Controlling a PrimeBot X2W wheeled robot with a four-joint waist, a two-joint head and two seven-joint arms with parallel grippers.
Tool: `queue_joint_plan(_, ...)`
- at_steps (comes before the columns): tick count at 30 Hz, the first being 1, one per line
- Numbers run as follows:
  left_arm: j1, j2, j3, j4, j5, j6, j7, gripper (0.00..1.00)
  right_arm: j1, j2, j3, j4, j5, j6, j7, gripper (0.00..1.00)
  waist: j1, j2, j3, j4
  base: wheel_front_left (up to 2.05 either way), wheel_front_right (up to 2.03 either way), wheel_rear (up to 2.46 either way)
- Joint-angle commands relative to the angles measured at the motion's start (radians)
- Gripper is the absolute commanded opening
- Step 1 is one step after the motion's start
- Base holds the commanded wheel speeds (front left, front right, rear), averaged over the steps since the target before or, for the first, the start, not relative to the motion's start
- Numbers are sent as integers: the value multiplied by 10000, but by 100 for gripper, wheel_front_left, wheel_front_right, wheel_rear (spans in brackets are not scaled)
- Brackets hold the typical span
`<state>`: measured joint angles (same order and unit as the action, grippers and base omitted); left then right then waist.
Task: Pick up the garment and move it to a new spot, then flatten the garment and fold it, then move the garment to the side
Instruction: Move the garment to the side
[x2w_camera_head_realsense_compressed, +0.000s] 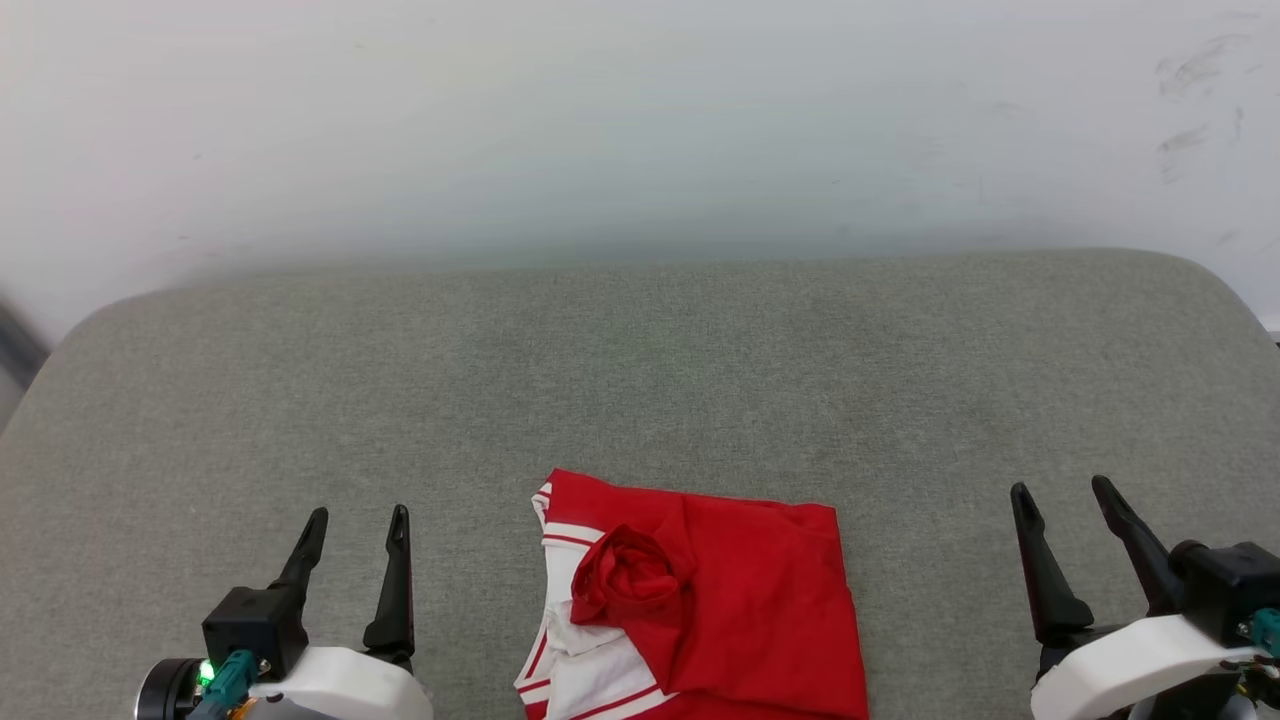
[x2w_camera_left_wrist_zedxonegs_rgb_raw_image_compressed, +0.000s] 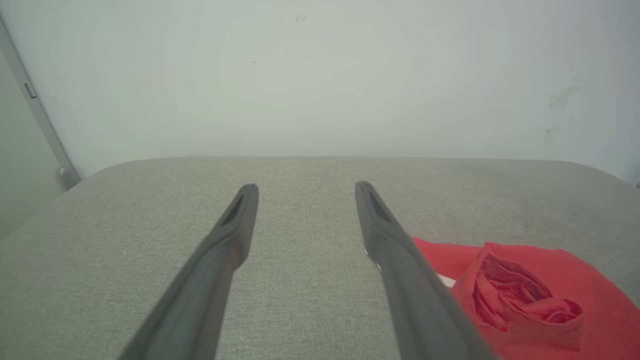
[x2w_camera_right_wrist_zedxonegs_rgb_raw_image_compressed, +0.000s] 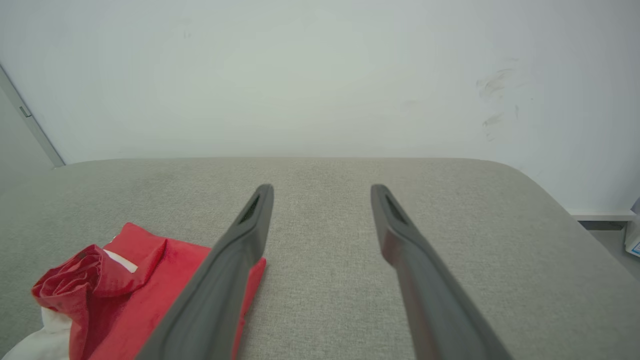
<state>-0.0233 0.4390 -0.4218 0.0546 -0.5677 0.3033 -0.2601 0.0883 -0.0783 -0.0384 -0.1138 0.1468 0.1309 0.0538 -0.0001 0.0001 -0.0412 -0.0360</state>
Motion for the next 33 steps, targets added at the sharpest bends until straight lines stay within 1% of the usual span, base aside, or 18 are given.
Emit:
queue_joint_plan(1, -9, -17, 44, 28, -7, -27, -68, 100, 130, 22, -10, -67, -20, -4, 48, 100, 1, -1, 11, 5, 0, 0, 0)
queue_joint_plan(4, -116, -111, 189, 11, -8, -56, -69, 100, 152, 52, -290, 11, 448, -4, 468, 100, 1, -1, 60, 46, 0, 0, 0)
queue_joint_plan(7, -161, -257, 374, -64, 18, -87, -69, 100, -110, 67, -951, 457, 1548, 1, 1494, 100, 1, -1, 142, 108, 0, 0, 0)
queue_joint_plan(11, -232, -407, 472, -96, 155, -215, -59, 100, -591, -384, -1757, 1568, 2823, -4, 3121, 100, 1, -1, 290, 288, 0, 0, 0)
queue_joint_plan(14, -335, -547, 519, -71, 310, -337, -59, 100, -927, -509, -2173, 2525, 3564, -2, 4569, 100, 1, -1, 401, 528, 0, 0, 0)
queue_joint_plan(17, -516, -668, 562, -119, 473, -468, -49, 100, -1275, -481, -2431, 3295, 4311, -4, 6033, 100, 1, -1, 695, 842, 0, 0, 0)
queue_joint_plan(18, -589, -717, 591, -130, 538, -507, -49, 100, -1440, -328, -2468, 3520, 4697, -4, 6425, 100, 1, -1, 797, 944, 0, 0, 0)
queue_joint_plan(20, -696, -844, 606, -138, 653, -623, -49, 100, -1666, -188, -2487, 3949, 5101, -2, 7098, 100, 1, -1, 1020, 1186, 0, 0, 0)
queue_joint_plan(22, -862, -971, 655, -144, 738, -723, -49, 100, -2023, -61, -2458, 4230, 5566, -2, 7433, 100, 1, -1, 1268, 1393, 0, 0, 0)
queue_joint_plan(24, -996, -1100, 704, -131, 840, -827, -49, 100, -2264, 17, -2294, 4656, 5702, -4, 7581, 100, 1, -1, 1492, 1572, 0, 0, 0)
queue_joint_plan(26, -1138, -1268, 711, -85, 919, -951, -49, 100, -2552, 153, -2166, 5187, 6175, -5, 7808, 100, 1, -1, 1705, 1744, 0, 0, 0)
queue_joint_plan(27, -1239, -1363, 743, 5, 1000, -1088, -49, 100, -2775, 273, -1866, 5557, 6654, -7, 8066, 100, 1, -1, 1848, 1902, 0, 0, 0)
queue_joint_plan(30, -1346, -1518, 835, 152, 1095, -1261, -49, 100, -2859, 331, -1606, 5966, 7362, -13, 8431, 100, 1, -1, 1963, 2074, 0, 0, 0)
queue_joint_plan(33, -1409, -1586, 970, 245, 1187, -1385, -50, 100, -2952, 369, -1424, 6064, 7912, -13, 8496, 100, 1, -1, 2023, 2142, 0, 0, 0)
